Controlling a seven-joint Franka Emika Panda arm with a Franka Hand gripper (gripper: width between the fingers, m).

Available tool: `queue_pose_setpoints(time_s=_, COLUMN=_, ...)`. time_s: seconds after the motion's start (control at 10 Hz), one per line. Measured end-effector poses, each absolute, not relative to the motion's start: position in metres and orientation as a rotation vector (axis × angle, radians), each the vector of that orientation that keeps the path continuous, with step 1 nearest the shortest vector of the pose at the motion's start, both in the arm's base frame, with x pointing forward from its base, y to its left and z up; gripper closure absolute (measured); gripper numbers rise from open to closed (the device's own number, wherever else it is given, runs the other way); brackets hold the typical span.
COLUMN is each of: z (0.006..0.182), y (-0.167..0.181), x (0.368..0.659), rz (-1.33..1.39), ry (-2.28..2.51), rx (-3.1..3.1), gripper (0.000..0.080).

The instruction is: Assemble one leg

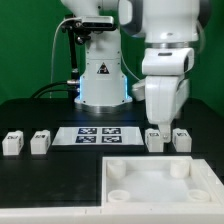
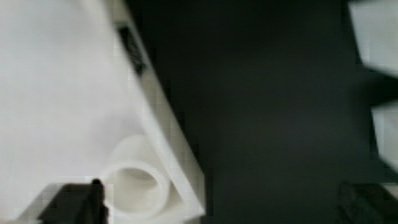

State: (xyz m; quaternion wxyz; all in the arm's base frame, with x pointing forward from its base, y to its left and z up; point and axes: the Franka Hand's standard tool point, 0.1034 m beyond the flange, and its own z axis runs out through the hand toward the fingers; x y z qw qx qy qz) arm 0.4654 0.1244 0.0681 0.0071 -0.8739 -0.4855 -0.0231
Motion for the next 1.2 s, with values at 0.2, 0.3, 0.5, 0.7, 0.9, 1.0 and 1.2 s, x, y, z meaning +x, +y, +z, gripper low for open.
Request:
queue_pose_setpoints(time_s=0.2, z=0.068, y=0.139, x=0.459, rz=-0.08, ry=-1.222, rx=-2.87, gripper=0.0151)
queue_pose_setpoints(time_s=0.3, z=0.068, y=0.139, x=0.459, rz=-0.078, ry=-1.108, rx=-2.911, gripper=0.0151)
queue_pose_setpoints(time_s=0.5, z=0.067, y=0.142, x=0.458, rz=-0.07, ry=-0.779, rx=-2.999, gripper=0.0151)
queue_pose_setpoints(time_s=0.7, z=0.051, y=0.158, x=0.445, rz=-0.008, ry=-0.279, rx=-3.06, gripper=0.0151)
queue_pose_setpoints(time_s=0.9, z=0.048, y=0.161, x=0.441, rz=-0.002, ry=-0.014, rx=-3.049, gripper=0.0151)
queue_pose_setpoints(time_s=1.0, z=0.048, y=0.16, x=0.439, rz=0.049, ry=-0.051, rx=-3.057, gripper=0.0151)
queue_pose_setpoints(time_s=1.2, z=0.048, y=0.16, x=0.439, rz=0.063, ry=-0.058, rx=-3.058, gripper=0.0151)
